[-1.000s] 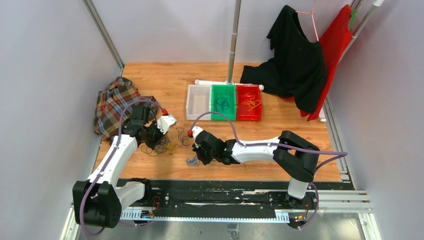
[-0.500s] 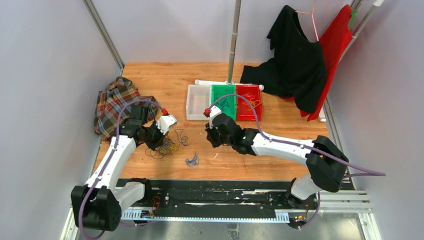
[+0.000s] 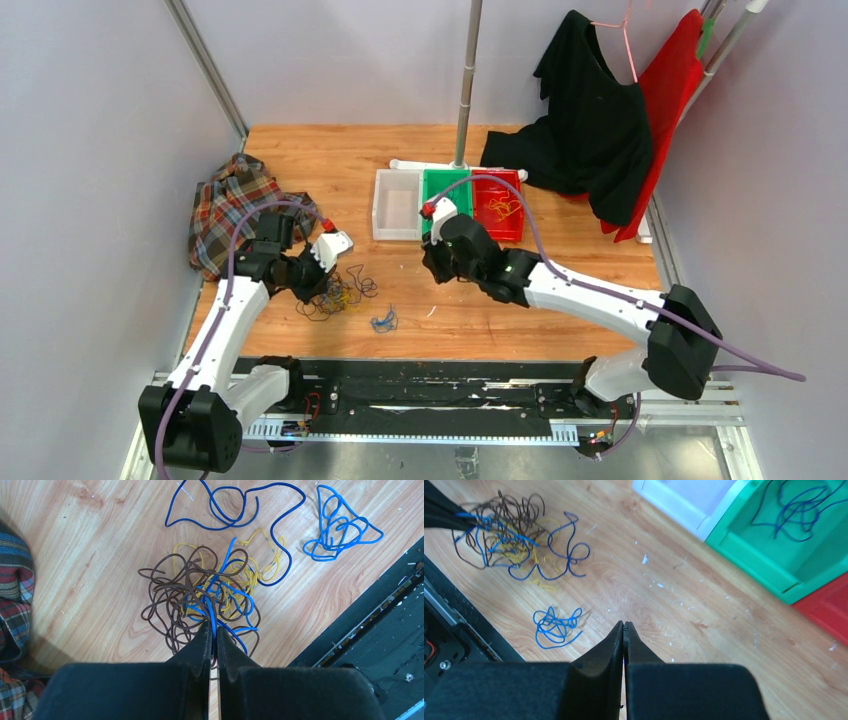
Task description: Untangle the cables
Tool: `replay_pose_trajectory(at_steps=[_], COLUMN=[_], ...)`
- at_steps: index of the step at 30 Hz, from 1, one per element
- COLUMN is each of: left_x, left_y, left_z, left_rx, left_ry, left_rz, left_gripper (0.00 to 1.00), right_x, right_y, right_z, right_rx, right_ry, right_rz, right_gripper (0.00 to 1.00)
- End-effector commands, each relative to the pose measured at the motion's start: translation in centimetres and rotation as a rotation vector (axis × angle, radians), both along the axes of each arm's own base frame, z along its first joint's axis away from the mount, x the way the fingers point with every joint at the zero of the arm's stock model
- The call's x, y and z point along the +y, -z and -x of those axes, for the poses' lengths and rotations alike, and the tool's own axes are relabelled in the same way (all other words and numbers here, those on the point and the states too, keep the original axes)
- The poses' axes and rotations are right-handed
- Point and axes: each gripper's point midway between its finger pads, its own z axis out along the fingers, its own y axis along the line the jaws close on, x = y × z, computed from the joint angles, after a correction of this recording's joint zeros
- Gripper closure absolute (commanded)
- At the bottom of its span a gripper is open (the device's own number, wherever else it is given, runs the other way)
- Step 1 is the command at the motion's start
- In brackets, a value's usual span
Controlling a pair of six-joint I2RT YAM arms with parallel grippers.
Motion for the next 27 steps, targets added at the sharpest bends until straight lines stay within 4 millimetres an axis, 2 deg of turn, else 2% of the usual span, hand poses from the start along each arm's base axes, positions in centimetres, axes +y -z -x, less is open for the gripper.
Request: replay_pose_trajectory(at_steps=[1,3,4,7,8,10,12,14,16,20,22,23,25,26,27], left_x=[-0.4,-0.4,-0.3,-0.2,-0.1,0.1,0.1,0.1,0.0,0.1,0.2,0.3,0.4,0.4,0.4], left_y=[-1.3,-1.3,-1.2,-1.0,-0.9,-0.9,-1.1,-1.3,-1.6,-1.7,-1.6,-1.6,-1.7,-1.8,-2.1], left_z=[-0.2,-0.3,-0.2,-0.4,-0.4,-0.5,-0.7,-0.8,-0.8,-0.8,-0.7,-0.7,-0.8,-0.7,-0.7], left_rx=[-0.029,-0.030,-0.030,-0.021,-0.017,-0.009,-0.012,-0.020,-0.028,-0.033,-0.033,-0.032,-0.033,-0.030,-0.031], left_ry=[0.015,0.015,0.016,0.012,0.008,-0.002,-0.009,-0.012,-0.014,-0.020,-0.022,-0.025,-0.032,-0.032,-0.037], left_rz=[0.027,0.026,0.023,0.014,0.009,0.002,-0.001,0.001,0.006,0.007,0.001,-0.002,-0.009,-0.010,-0.009], left_gripper=[0.99,0.99,0.99,0.99,0.99,0.99,0.99,0.97,0.95,0.92,0.87,0.82,0.66,0.56,0.40], right_x=[-1.0,-0.1,0.6,3.5,4.7,6.6,8.1,9.4,10.0,9.8,9.6,9.6,9.6,9.5,9.5], right_y=[-4.5,-4.7,-4.2,-1.1,0.0,1.8,3.6,5.0,6.4,9.7,11.0,11.5,11.2,10.8,10.3], right_z=[-1.9,-1.1,-0.3,3.1,4.5,6.7,8.2,9.4,9.4,7.9,7.2,6.9,6.7,6.7,6.7], right_rx=[-0.083,-0.075,-0.064,-0.071,-0.066,-0.049,-0.048,-0.058,-0.065,-0.088,-0.100,-0.101,-0.111,-0.113,-0.116], right_ry=[0.024,-0.035,-0.069,-0.204,-0.258,-0.335,-0.393,-0.445,-0.459,-0.411,-0.390,-0.381,-0.370,-0.365,-0.360], right_rz=[-0.041,-0.050,-0.035,0.034,0.057,0.094,0.136,0.177,0.222,0.329,0.376,0.388,0.381,0.371,0.358], right_gripper=[0.99,0.99,0.95,0.62,0.54,0.45,0.42,0.42,0.43,0.48,0.53,0.59,0.72,0.79,0.87])
